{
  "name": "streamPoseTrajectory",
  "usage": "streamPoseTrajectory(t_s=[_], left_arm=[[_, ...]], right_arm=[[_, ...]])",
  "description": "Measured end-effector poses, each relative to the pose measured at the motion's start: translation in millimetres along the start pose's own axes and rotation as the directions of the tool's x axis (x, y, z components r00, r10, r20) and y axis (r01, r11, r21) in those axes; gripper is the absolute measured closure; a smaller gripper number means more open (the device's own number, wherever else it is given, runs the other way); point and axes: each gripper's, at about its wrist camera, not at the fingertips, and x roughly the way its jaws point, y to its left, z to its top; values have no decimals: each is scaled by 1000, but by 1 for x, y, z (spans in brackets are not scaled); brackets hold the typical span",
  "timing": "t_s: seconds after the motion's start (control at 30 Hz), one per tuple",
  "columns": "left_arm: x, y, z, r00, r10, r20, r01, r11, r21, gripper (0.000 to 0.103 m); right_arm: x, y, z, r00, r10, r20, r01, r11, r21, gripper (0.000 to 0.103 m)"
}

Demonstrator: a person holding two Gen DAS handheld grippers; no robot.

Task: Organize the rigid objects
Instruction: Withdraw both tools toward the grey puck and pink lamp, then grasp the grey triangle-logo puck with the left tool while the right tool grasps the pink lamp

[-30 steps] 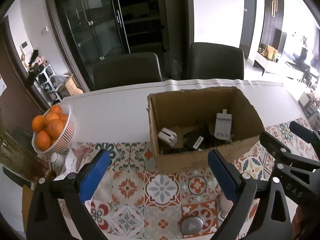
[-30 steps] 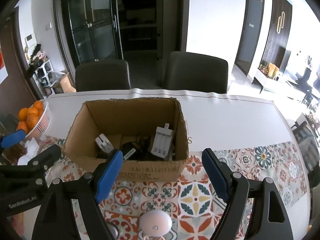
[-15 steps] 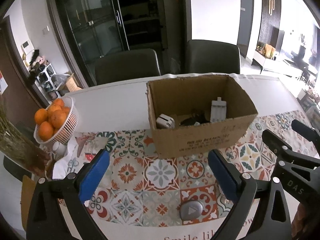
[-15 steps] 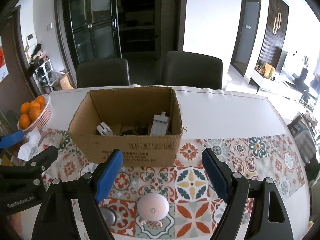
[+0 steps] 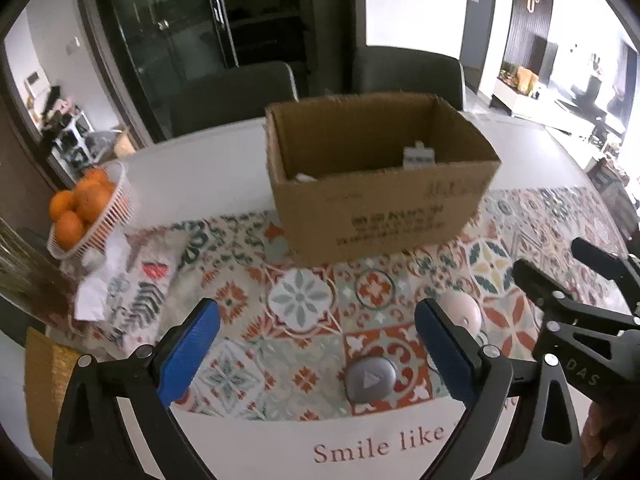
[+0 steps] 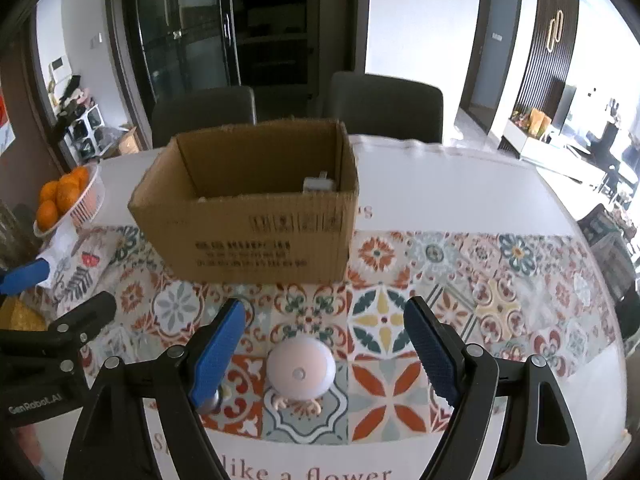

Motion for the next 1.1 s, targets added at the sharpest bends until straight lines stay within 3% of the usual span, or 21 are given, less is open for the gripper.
streamPoseTrajectory(t_s=[0.47,1.1], left_arm=[[35,-12,-37,989,-43,-138,46,999,19,7],[91,-28,-78,942,-116,-315,140,989,54,13]], right_arm=[[30,-3,-41,994,46,-101,-48,999,-12,21],[80,4,-76,965,109,-238,-125,991,-53,21]])
